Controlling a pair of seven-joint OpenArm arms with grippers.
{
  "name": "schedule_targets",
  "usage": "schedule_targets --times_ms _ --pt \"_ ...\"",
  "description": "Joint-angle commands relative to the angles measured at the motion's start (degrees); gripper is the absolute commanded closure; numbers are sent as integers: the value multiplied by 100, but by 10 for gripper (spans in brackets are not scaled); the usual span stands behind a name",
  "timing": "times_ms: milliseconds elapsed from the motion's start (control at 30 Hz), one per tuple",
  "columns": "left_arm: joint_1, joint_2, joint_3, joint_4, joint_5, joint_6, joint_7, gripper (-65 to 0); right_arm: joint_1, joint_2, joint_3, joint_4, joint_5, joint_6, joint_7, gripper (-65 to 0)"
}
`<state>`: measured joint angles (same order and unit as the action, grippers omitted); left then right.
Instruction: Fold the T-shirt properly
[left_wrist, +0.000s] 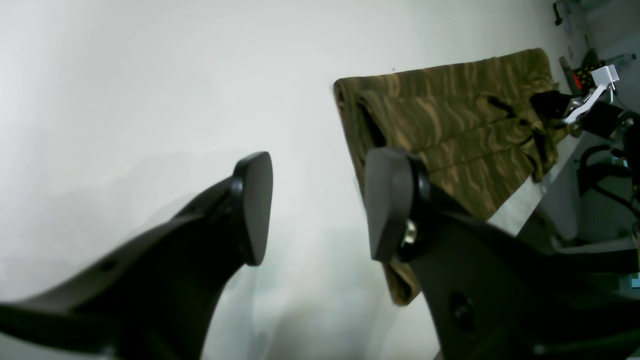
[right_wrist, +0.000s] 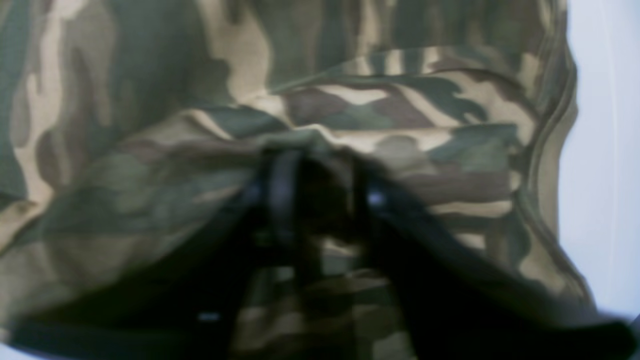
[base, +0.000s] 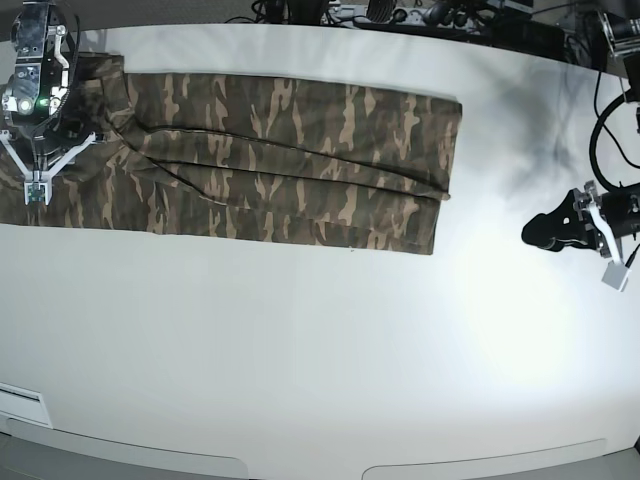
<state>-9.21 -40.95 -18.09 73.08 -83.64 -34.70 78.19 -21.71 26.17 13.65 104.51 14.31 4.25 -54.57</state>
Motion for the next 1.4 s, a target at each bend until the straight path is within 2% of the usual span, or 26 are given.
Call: schedule_targets --times_ms 0,67,400,667,867,1000,1167,1367 --pt "-94 -164 -68 79 -136 26 -31 -317 17 50 0 144 50 61 -59 -291" --pt "-63 -160 -68 79 -136 24 -37 -317 13 50 2 262 4 59 -68 -324" --pt "391 -155 -68 81 -136 94 -238 -317 76 50 2 302 -129 20 -90 -324" --pt "702 37 -9 85 -136 149 -341 -317 74 50 0 302 -131 22 -94 -324" --pt "695 50 391 85 -129 254 -573 -316 72 48 0 302 -282 13 -96 -324" --pt "643 114 789 85 216 354 -754 -316 74 35 0 302 -315 -46 -98 -324" --pt "614 249 1027 85 793 702 -1034 -316 57 -63 2 302 -605 -116 -190 -324" --pt "457 323 1419 85 804 715 -1049 -316 57 -175 0 302 -752 -153 -229 -324"
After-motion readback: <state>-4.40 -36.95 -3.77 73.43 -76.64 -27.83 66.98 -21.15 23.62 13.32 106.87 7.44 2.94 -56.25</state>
